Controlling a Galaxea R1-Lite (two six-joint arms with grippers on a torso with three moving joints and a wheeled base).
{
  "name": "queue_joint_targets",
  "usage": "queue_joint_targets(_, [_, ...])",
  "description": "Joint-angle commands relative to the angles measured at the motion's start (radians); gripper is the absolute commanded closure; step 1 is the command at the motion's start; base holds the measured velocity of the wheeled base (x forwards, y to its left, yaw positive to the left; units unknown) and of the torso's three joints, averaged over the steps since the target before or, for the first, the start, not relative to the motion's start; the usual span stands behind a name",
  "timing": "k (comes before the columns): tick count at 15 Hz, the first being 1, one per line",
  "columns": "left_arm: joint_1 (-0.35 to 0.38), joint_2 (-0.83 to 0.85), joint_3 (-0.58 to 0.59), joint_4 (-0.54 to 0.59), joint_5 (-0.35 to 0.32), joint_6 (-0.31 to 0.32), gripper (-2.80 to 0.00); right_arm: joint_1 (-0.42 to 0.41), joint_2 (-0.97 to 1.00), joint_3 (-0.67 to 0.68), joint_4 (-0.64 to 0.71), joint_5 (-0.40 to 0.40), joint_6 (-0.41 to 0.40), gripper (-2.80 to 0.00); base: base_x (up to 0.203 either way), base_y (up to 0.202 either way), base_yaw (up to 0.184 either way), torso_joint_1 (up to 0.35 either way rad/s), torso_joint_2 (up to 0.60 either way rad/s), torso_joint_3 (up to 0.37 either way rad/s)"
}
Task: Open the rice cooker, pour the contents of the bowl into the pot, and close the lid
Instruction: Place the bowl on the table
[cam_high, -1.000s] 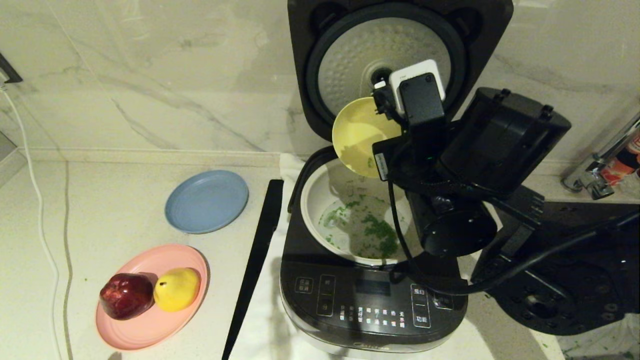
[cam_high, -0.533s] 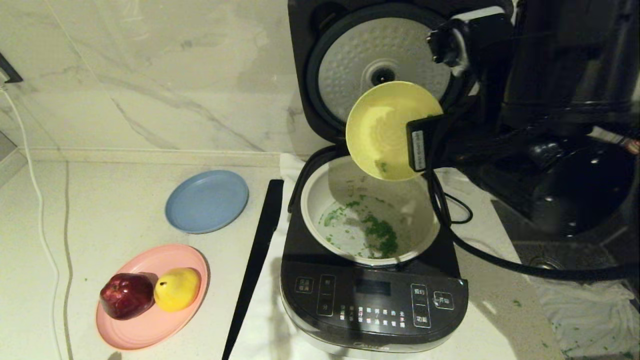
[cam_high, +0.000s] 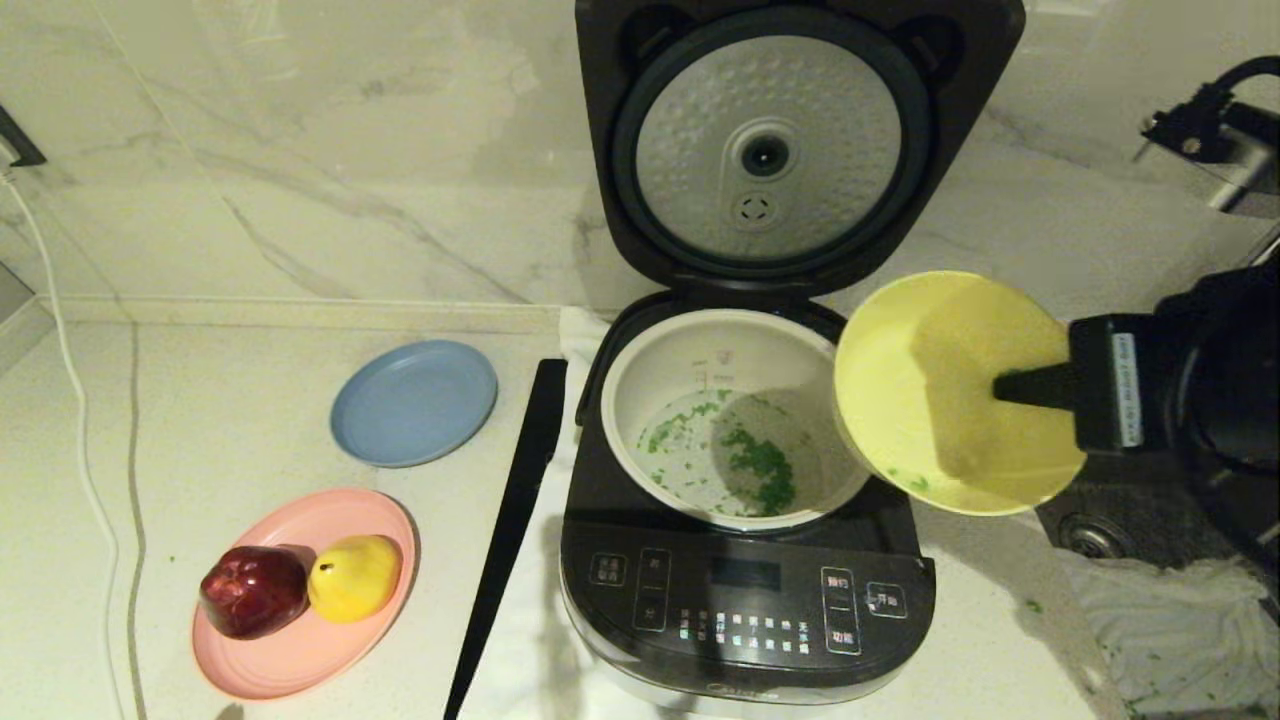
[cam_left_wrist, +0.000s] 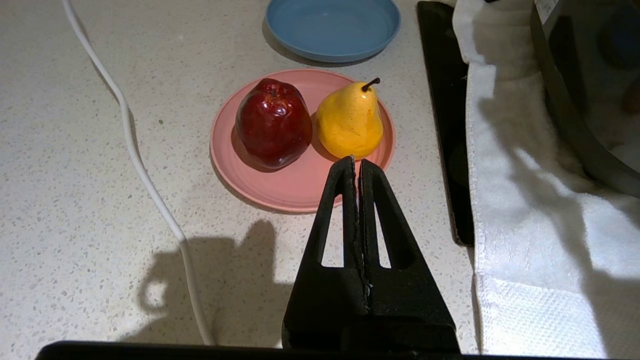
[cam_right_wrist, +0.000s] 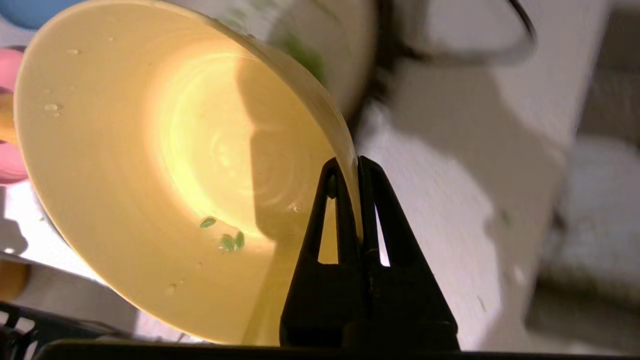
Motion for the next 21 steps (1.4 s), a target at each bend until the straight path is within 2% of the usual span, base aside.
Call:
queue_joint_targets(1, [0.0, -0.001, 0.003, 0.0, 0.001, 0.0, 0.0, -0.146, -0.058, 0.023, 0.063, 0.065, 0.011, 0.0, 0.0, 0.0, 0.0, 0.0, 0.0, 0.0])
queue_joint_targets(4, [0.0, -0.001, 0.004, 0.0, 0.001, 0.0, 0.0, -0.373, -0.109, 0.124, 0.095, 0.165, 0.011, 0.0, 0.0, 0.0, 0.0, 0.0, 0.0, 0.0])
queue_joint_targets(7, [0.0, -0.001, 0.003, 0.0, 0.001, 0.0, 0.0, -0.51, -0.131, 0.306, 0.092, 0.24, -0.001, 0.0, 0.0, 0.0, 0.0, 0.0, 0.0, 0.0])
queue_joint_targets(10, [0.0, -0.001, 0.003, 0.0, 0.001, 0.0, 0.0, -0.538, -0.104, 0.473, 0.006, 0.302, -0.005, 0.0, 0.0, 0.0, 0.0, 0.0, 0.0, 0.0])
queue_joint_targets(13, [0.0, -0.001, 0.003, 0.0, 0.001, 0.0, 0.0, -0.54, -0.007, 0.608, -0.185, 0.316, 0.002, 0.0, 0.0, 0.0, 0.0, 0.0, 0.0, 0.0])
queue_joint_targets(17, [0.0, -0.001, 0.003, 0.0, 0.001, 0.0, 0.0, -0.536, 0.055, 0.717, -0.325, 0.335, 0.028, 0.0, 0.0, 0.0, 0.0, 0.0, 0.0, 0.0])
queue_joint_targets(21, [0.0, -0.001, 0.003, 0.0, 0.001, 0.0, 0.0, -0.536, 0.165, 0.817, -0.52, 0.336, 0.037, 0.0, 0.0, 0.0, 0.0, 0.0, 0.0, 0.0])
